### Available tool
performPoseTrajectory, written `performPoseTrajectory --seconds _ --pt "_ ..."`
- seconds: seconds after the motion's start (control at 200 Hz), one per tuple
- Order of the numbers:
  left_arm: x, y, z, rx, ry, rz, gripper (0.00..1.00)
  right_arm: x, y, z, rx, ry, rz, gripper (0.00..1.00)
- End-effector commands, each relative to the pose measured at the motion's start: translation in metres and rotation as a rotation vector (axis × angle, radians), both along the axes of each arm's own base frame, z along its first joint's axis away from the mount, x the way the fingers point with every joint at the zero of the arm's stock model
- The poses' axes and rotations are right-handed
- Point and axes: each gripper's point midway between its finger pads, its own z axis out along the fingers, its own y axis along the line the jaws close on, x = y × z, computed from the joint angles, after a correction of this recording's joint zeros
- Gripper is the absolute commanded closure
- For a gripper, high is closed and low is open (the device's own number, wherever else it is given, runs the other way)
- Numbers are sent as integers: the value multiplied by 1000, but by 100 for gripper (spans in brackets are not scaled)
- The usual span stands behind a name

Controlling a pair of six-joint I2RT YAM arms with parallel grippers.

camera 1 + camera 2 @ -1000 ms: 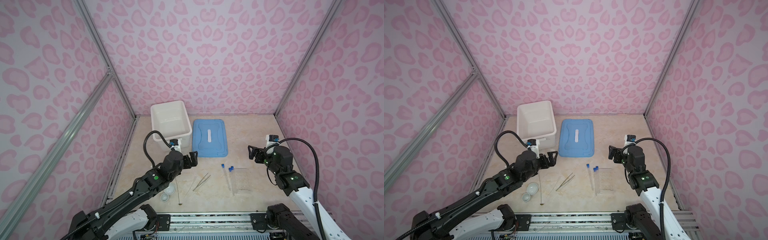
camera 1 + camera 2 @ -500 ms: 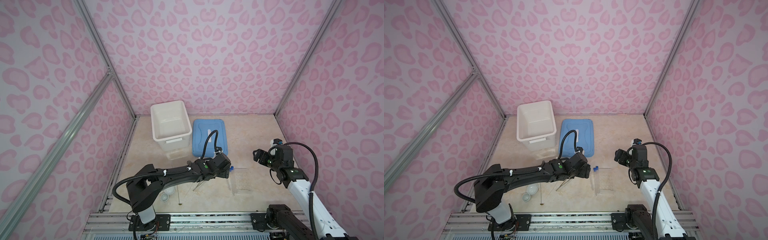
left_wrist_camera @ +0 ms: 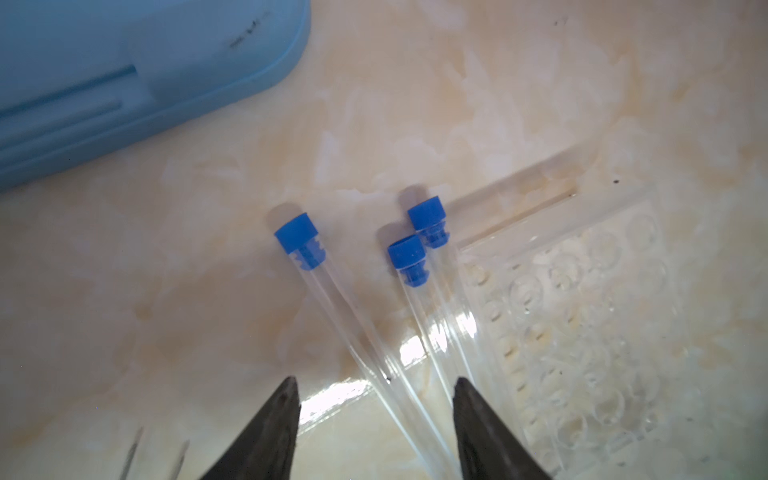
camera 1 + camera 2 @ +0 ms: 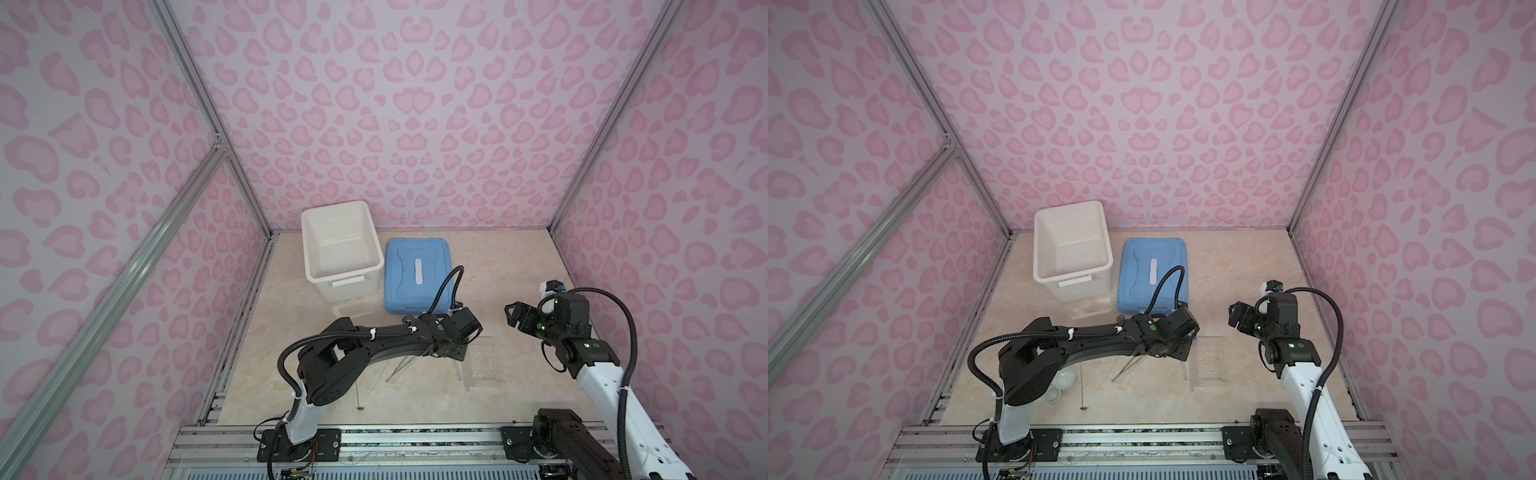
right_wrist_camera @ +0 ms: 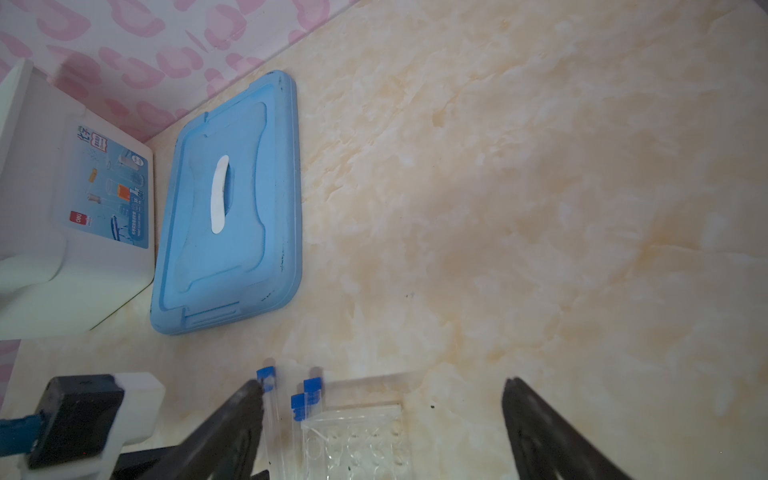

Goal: Organize the chemistry lab equipment
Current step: 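Lower the left gripper over a blue-capped test tube and close on it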

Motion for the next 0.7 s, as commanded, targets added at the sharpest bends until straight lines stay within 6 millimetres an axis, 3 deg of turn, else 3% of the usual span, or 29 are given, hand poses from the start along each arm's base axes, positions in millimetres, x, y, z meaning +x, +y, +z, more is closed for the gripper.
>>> performPoseTrajectory --seconds 0.0,0.155,0.23,0.405,0.695 --pt "-4 3 -7 32 26 -12 42 0 -1 -3 -12 -2 4 9" --pt "-5 4 -15 60 44 -20 45 1 -1 -6 -13 6 3 9" --pt "-5 4 -17 71 48 -23 52 2 -1 -5 -14 3 2 9" --pt "-5 1 -22 92 61 -40 53 1 -1 -7 -13 5 1 9" --pt "-12 23 -20 183 67 -61 62 -1 -2 -6 -19 5 1 9"
